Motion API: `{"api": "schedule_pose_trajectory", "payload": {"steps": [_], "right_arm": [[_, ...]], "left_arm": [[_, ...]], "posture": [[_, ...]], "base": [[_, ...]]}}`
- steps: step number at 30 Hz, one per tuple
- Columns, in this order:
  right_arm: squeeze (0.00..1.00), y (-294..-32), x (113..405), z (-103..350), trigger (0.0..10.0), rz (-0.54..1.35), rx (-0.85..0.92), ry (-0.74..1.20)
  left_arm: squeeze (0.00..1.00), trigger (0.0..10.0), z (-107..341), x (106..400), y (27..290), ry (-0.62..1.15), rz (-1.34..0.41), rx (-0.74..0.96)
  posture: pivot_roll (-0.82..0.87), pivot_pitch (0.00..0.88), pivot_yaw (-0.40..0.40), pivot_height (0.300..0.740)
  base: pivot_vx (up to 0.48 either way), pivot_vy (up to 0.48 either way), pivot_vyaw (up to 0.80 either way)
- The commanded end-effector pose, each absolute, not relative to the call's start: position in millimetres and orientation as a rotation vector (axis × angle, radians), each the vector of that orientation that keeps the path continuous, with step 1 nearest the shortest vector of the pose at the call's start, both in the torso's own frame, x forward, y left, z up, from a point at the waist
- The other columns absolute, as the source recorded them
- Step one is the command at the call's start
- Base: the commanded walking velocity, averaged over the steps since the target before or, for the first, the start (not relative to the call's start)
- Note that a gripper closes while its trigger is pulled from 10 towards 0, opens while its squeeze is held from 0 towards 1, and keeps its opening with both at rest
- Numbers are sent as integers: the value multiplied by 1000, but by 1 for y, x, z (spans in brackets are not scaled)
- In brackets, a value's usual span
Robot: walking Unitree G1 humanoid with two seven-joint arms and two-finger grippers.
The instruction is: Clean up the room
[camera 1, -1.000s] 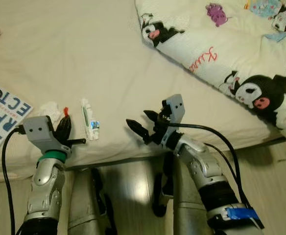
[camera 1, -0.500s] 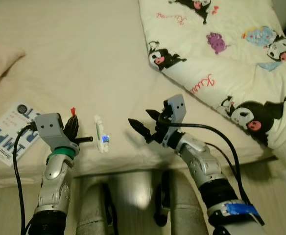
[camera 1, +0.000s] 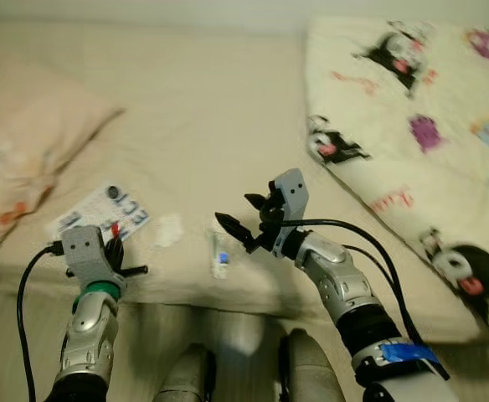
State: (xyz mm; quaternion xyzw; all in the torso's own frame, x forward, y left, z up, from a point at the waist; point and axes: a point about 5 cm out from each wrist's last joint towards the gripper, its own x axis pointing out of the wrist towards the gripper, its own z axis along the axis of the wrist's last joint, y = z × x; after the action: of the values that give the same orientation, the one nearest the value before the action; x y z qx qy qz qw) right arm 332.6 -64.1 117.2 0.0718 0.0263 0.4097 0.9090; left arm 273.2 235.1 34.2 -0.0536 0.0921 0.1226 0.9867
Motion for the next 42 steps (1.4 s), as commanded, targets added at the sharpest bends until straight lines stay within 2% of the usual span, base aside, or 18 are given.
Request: {"api": "schedule_pose_trajectory", "payload": {"steps": [1, 3, 14, 20, 25, 30, 36, 42], "right_arm": [[0, -64, 327, 106, 10000, 852, 165, 86], [0, -64, 329, 106, 10000, 852, 167, 78], [0, -71, 334, 96, 10000, 786, 147, 112], [0, -74, 335, 91, 10000, 744, 146, 133], [0, -81, 339, 84, 10000, 653, 127, 174], [0, -85, 340, 80, 10000, 615, 132, 195], [0, -87, 340, 74, 10000, 576, 112, 227], [0, -92, 342, 70, 10000, 513, 48, 258]], "left_arm": [[0, 10000, 12, 256, 240, 279, 275, -103], [0, 10000, -6, 242, 243, 351, 285, -99], [0, 10000, -40, 215, 241, 528, 296, -110], [0, 10000, -46, 212, 237, 562, 273, -111], [0, 10000, -49, 213, 227, 583, 206, -105], [0, 10000, -48, 216, 226, 580, 219, -106], [0, 10000, -45, 222, 226, 567, 234, -133], [0, 10000, -43, 226, 221, 549, 204, -137]], "posture": [[-65, 106, 53, 672], [-69, 100, 54, 672], [-74, 68, 52, 672], [-79, 59, 57, 672], [-85, 57, 66, 672], [-88, 58, 68, 672], [-93, 62, 67, 672], [-91, 77, 64, 672]], "base": [[0, 0, 763], [0, 0, 763], [0, 0, 759], [0, 0, 735], [0, -294, 0], [0, -468, 0], [0, 0, -707], [0, 0, 0]]}}
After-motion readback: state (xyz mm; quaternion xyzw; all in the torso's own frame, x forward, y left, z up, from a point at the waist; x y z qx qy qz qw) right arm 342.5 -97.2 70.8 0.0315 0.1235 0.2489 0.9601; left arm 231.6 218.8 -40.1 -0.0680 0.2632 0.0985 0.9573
